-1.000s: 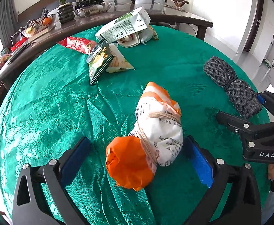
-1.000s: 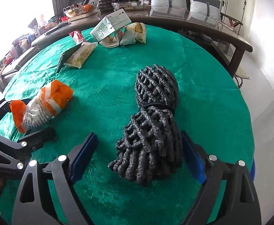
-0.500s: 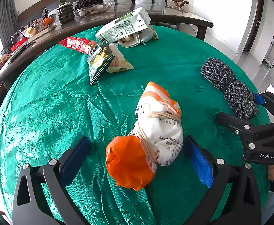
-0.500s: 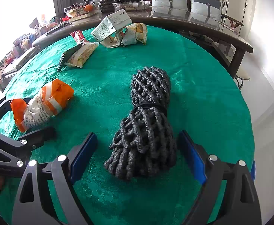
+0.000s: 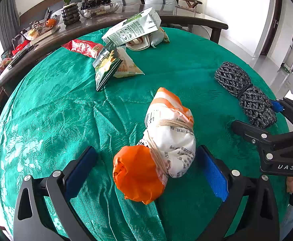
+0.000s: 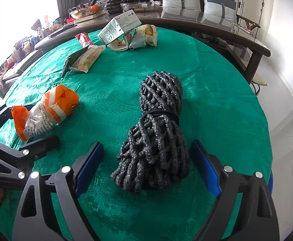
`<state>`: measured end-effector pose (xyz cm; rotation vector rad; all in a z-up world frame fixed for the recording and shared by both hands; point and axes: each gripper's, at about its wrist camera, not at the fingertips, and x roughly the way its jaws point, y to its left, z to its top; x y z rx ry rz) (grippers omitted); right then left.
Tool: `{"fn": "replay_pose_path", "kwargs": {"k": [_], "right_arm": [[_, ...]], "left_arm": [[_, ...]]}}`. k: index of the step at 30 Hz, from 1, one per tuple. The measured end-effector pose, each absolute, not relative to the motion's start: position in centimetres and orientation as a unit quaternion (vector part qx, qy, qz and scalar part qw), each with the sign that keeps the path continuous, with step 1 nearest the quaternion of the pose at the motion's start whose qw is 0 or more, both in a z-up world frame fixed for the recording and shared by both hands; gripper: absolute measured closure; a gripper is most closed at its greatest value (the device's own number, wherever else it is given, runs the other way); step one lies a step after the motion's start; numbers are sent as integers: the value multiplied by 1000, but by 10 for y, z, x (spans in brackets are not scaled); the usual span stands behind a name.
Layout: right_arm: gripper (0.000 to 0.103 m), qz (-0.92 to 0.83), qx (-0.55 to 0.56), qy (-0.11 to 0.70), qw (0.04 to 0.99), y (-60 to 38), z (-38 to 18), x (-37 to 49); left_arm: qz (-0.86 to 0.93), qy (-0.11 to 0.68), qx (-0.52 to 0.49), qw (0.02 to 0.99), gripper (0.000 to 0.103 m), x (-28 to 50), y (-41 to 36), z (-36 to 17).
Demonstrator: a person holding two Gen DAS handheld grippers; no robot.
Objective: Collect trash
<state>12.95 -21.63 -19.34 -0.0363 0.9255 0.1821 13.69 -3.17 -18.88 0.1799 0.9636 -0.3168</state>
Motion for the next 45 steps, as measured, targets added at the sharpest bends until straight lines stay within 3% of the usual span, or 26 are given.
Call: {"fn": "replay_pose_path", "kwargs": {"k": [13,18,27,29,33,36,37,40,45], "right_arm": [[17,88,-17,446,891,-216,-194,130],[11,108,-26,469,876,-214,-192,136],[11,131,18,519,845,-232,-143,163],[11,124,16,532,837,-232,-142,171],[26,113,20,543,832,-232,-146,179],[32,115,42,555,823,-233,-155,184],[43,116,46,561,819,-233,-160,184],[68,118,48,555,822,-236,-159,180],[71,124,57,514,847,-253,-134,159]], "left_arm": [[-164,463,81,867,5,137,-29,-188],[-211,477,57,851,5,136,-16,-181],[-243,494,82,831,5,144,-33,-168],[-238,496,100,829,10,148,-39,-168],[-217,499,120,830,20,152,-43,-171],[-215,501,118,830,35,151,-41,-173],[-214,501,120,830,43,150,-42,-173],[-214,495,123,833,49,145,-42,-170],[-228,478,109,841,52,139,-48,-154]]}}
